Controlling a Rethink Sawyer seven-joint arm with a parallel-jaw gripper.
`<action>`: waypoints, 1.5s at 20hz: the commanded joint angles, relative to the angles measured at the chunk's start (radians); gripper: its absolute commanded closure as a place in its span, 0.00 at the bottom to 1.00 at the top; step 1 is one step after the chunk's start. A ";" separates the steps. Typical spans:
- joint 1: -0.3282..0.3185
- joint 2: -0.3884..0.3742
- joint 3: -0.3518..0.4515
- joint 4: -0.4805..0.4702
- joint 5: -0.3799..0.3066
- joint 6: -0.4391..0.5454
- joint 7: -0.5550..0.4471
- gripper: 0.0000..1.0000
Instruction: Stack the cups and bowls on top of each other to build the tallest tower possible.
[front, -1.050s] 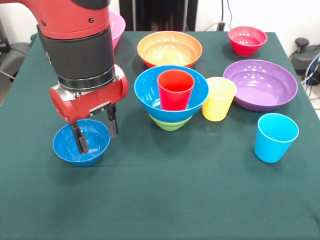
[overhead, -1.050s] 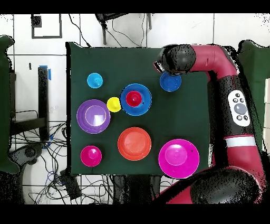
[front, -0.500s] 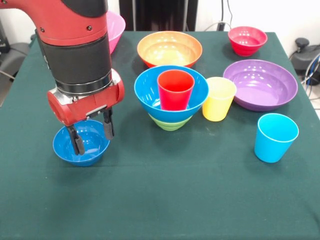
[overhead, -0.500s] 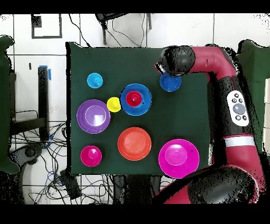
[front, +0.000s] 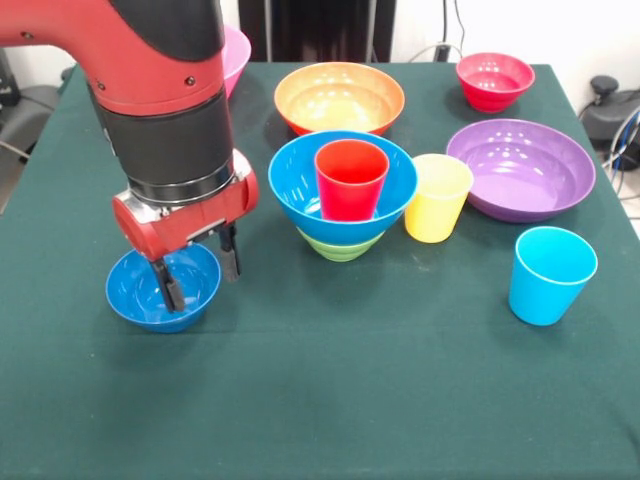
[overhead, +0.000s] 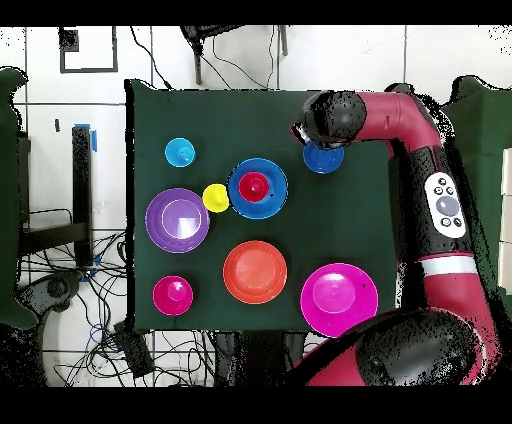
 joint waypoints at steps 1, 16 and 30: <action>0.031 0.030 -0.061 -0.029 -0.029 0.114 -0.283 0.00; 0.031 0.025 -0.077 -0.019 -0.054 0.122 -0.269 0.00; 0.045 0.026 -0.108 -0.018 -0.076 0.111 -0.258 0.00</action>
